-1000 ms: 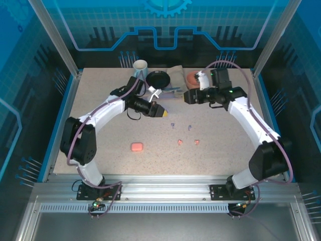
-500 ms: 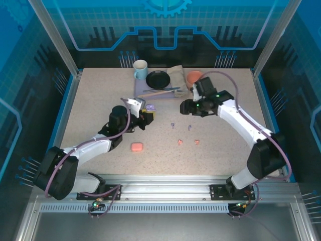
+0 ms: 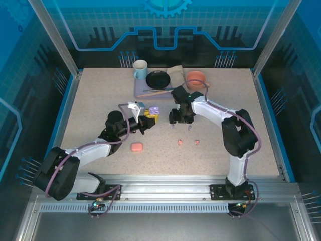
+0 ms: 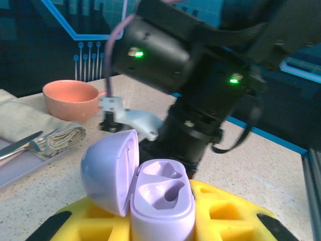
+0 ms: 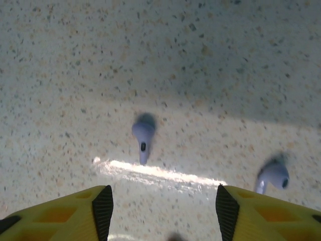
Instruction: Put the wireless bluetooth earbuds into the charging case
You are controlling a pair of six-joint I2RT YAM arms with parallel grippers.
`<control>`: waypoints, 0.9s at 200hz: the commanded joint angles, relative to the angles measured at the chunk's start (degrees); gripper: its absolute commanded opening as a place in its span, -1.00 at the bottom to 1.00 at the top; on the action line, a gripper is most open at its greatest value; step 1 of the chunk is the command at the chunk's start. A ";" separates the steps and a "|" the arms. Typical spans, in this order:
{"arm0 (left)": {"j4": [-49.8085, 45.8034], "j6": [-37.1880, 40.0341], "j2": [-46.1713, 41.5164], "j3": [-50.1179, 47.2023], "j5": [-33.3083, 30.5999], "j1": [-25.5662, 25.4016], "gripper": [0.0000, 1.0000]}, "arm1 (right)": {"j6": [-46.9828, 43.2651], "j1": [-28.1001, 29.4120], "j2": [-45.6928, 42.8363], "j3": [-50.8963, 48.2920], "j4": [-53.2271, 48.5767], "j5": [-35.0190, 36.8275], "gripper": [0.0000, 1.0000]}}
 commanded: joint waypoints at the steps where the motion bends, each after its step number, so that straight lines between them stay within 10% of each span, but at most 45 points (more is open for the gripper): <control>1: 3.95 2.14 -0.44 -0.90 4.33 -0.21 -1.00 | 0.26 0.82 3.76 3.77 -1.13 -0.40 0.13; 180: 2.46 1.70 3.05 2.01 8.01 0.18 -1.00 | -1.70 2.78 12.26 8.04 -2.13 -0.31 -0.11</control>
